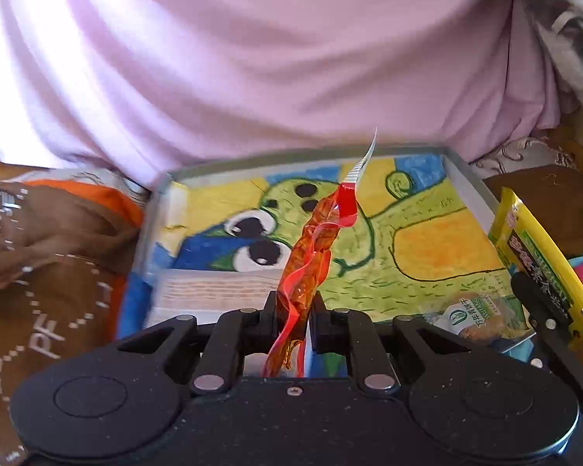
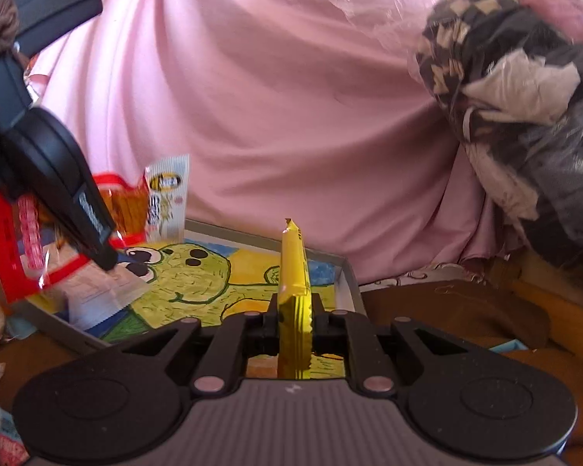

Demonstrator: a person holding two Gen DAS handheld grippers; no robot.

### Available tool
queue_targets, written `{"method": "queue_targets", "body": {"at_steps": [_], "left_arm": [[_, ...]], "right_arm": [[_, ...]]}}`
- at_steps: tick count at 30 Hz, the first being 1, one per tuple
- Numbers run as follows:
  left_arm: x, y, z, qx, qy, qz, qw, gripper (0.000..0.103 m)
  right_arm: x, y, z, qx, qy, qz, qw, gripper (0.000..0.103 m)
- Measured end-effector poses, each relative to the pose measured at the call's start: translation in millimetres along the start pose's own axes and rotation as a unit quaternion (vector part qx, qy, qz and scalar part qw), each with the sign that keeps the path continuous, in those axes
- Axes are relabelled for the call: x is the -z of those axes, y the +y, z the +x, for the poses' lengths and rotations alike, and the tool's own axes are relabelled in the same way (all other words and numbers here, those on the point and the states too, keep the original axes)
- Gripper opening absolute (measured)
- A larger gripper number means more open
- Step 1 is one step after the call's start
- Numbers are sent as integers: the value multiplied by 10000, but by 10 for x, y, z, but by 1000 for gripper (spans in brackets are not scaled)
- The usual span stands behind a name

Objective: Organize snacks
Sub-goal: 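Carry the red pack and yellow bar over the silver tray and release both, then withdraw both tools from the tray back over the remaining snacks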

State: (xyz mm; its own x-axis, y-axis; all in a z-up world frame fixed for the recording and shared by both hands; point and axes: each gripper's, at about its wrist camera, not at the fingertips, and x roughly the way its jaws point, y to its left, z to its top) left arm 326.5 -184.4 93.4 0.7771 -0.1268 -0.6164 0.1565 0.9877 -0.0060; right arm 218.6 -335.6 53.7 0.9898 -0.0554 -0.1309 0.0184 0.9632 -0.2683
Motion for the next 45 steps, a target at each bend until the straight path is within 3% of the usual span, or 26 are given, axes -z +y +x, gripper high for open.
{"method": "queue_targets", "body": {"at_steps": [4, 12, 14, 16, 18, 20, 22, 27, 45], "left_arm": [[33, -52, 202, 33, 180, -12, 9998, 16], [38, -13, 317, -13, 135, -24, 9999, 19], [30, -6, 314, -68, 127, -44, 9999, 25], [20, -10, 299, -130, 71, 15, 9999, 41], [11, -9, 264, -204, -8, 84, 9998, 67], [8, 7, 221, -297, -130, 84, 9994, 80], [9, 49, 171, -253, -217, -53, 9994, 81], [80, 200, 28, -288, -502, -492, 9971, 95], [350, 577, -861, -331, -906, -743, 9926, 97]], "right_arm": [[43, -58, 92, 29, 66, 158, 9998, 14], [106, -187, 183, 71, 222, 517, 9984, 18], [98, -189, 174, 58, 213, 537, 9983, 34], [85, -190, 157, 32, 152, 542, 9984, 57], [73, -177, 147, 20, 127, 518, 9986, 71], [64, -158, 132, 50, 82, 492, 9987, 85], [49, -143, 117, 116, 27, 456, 9989, 97], [-30, -120, 9, 217, -169, 410, 9988, 103], [-499, 89, -751, 19, -568, 463, 9973, 103]]}}
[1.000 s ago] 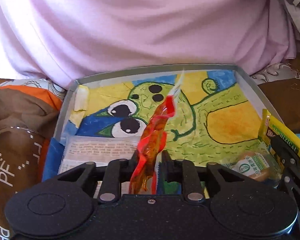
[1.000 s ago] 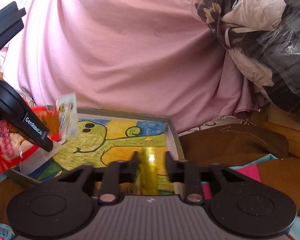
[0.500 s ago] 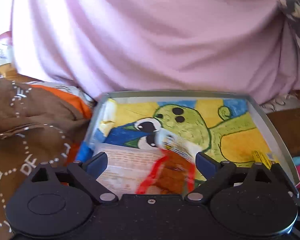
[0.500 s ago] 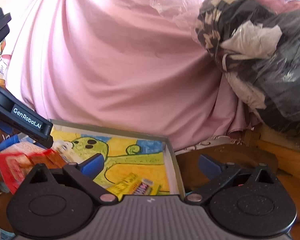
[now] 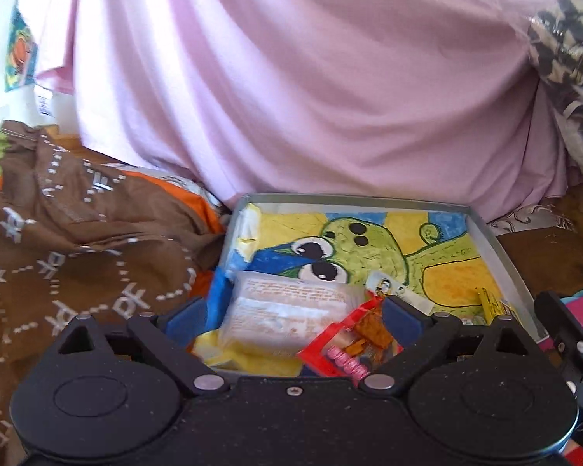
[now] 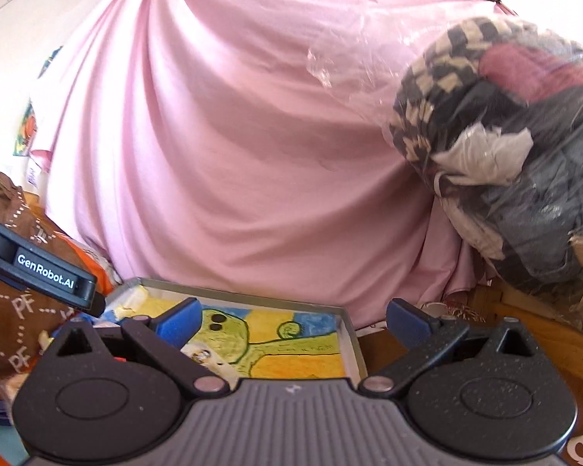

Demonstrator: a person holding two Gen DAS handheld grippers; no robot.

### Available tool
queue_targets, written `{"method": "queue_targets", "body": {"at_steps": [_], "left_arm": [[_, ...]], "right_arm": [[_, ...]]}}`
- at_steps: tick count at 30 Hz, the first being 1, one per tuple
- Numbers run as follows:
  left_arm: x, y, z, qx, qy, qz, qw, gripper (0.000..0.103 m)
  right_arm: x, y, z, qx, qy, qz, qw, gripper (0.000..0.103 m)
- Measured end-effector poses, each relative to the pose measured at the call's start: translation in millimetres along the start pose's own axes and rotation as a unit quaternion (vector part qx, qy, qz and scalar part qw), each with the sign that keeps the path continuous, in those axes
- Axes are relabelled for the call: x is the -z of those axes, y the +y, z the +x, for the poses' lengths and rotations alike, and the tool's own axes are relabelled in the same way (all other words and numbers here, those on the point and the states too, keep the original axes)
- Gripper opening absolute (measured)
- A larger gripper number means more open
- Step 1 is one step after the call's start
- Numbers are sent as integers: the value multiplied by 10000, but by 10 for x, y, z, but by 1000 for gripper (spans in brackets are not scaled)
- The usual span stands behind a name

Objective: Organize snacks
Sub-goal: 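Withdraw both tools from the tray back over the remaining snacks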

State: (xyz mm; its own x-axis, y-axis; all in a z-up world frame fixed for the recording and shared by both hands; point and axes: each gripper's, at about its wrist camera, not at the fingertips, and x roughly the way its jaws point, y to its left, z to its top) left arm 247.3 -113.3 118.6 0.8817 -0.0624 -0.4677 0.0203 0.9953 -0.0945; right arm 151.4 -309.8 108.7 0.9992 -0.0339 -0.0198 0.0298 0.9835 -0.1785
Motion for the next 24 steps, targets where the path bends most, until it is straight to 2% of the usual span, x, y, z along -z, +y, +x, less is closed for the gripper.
{"method": "queue_targets", "body": {"at_steps": [4, 8, 16, 20, 24], "left_arm": [[53, 136, -265, -253, -234, -40, 9994, 102], [113, 302, -507, -291, -442, -199, 9984, 102], [286, 569, -670, -306, -171, -335, 9988, 102], [399, 691, -676, -174, 84, -245, 9995, 102], [531, 784, -725, -197, 155, -120, 9996, 102]], "right_arm": [[-63, 113, -178, -147, -26, -96, 9998, 103], [-76, 240, -347, -324, -3, -186, 9993, 103], [11, 409, -684, -576, 175, -366, 9975, 103], [96, 457, -849, -628, 302, -565, 9960, 103], [195, 486, -1017, -704, 477, -727, 9937, 103]]}}
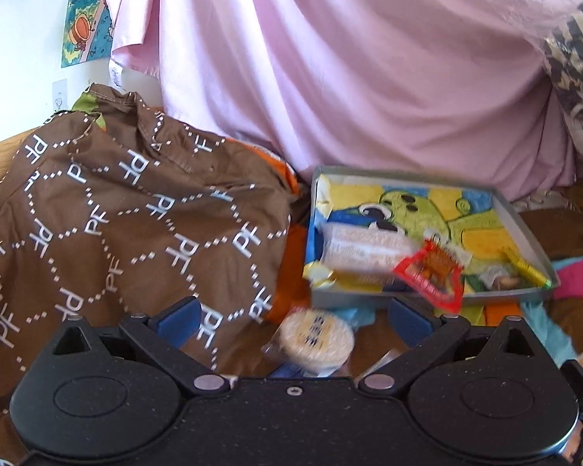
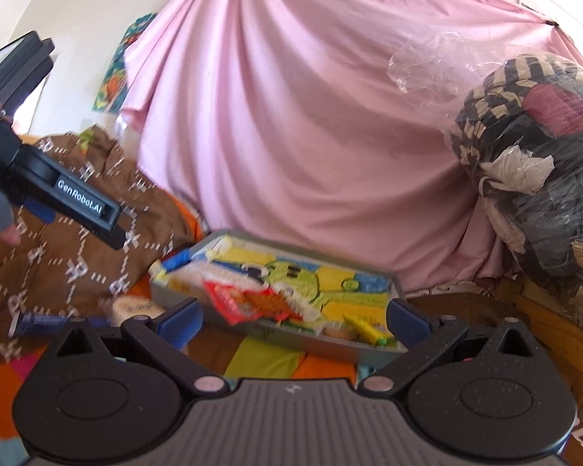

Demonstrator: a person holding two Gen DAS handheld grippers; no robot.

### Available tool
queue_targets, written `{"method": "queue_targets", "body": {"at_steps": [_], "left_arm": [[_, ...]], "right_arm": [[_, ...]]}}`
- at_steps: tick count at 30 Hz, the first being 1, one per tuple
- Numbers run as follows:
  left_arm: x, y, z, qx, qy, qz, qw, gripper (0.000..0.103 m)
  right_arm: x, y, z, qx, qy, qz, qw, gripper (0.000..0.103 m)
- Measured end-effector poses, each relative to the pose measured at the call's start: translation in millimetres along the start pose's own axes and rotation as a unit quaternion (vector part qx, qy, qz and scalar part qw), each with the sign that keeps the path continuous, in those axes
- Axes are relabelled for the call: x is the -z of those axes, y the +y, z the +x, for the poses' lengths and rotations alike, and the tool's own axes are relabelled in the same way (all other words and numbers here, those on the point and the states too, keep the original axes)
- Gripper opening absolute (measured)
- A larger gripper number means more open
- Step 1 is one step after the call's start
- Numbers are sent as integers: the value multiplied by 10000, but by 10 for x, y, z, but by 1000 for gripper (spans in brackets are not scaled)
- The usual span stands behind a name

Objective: Organize snacks
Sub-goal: 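Withdraw both tools from the tray back over the remaining snacks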

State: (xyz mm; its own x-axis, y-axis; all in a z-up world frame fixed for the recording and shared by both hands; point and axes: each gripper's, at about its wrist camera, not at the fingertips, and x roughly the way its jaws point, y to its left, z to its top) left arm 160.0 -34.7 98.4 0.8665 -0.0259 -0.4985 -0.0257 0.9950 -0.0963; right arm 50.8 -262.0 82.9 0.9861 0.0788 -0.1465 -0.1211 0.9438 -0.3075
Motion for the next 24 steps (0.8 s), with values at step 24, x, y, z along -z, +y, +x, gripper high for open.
{"method": "queue_targets", "body": {"at_steps": [24], "left_arm": [[893, -128, -29, 486, 1200, 1456, 9808, 102]], "right_arm": [[482, 159, 116, -844, 1714, 283, 9812, 103]]}}
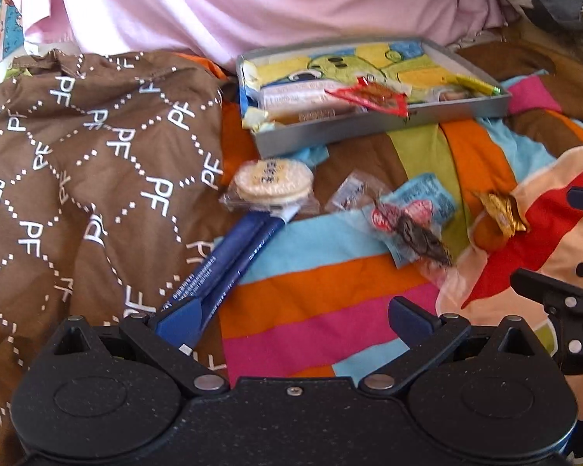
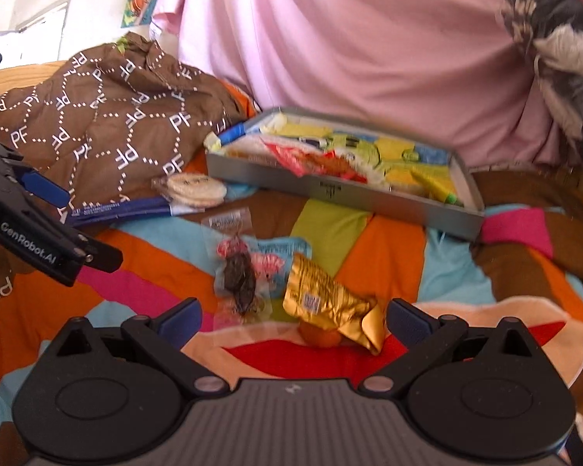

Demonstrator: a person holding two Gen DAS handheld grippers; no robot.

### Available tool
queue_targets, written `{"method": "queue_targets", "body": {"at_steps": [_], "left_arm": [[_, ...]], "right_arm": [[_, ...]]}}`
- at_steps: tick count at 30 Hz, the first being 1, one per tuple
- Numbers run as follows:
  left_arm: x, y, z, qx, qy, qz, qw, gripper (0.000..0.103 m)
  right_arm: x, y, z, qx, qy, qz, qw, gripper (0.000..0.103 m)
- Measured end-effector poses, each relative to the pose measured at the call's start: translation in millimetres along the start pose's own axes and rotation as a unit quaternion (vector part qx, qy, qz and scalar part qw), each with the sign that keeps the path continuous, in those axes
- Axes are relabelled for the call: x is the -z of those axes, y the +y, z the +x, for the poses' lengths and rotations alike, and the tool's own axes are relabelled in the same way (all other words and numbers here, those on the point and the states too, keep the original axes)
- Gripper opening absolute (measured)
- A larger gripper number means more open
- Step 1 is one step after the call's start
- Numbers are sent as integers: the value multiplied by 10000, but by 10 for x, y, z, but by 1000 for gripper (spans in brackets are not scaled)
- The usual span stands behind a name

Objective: Organize snacks
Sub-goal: 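Withdraw both tools from the tray back over the remaining snacks, then grasp the gold duck-snack bag with the right tool while the left tool approaches the clear wrapped snack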

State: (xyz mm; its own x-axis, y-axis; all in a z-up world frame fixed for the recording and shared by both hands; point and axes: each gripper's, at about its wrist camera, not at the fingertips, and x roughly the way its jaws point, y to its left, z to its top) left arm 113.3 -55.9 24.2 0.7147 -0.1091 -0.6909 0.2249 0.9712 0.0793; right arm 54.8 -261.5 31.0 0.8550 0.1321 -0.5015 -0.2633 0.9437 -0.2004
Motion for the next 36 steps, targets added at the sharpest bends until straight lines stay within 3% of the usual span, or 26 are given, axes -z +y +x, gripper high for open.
{"method": "queue_targets", "body": {"at_steps": [12, 27, 36], "left_arm": [[47, 36, 256, -114, 562, -311, 9979, 102], [-97, -19, 535, 125, 836, -647, 9943, 102], [-321, -91, 693, 393, 715, -828, 9932, 102]], "right_arm": [[67, 41, 236, 121, 300, -236, 9992, 103], [46, -39, 375, 333, 307, -445, 9980, 103], [36, -187, 541, 466, 200, -205, 9985, 103]]}}
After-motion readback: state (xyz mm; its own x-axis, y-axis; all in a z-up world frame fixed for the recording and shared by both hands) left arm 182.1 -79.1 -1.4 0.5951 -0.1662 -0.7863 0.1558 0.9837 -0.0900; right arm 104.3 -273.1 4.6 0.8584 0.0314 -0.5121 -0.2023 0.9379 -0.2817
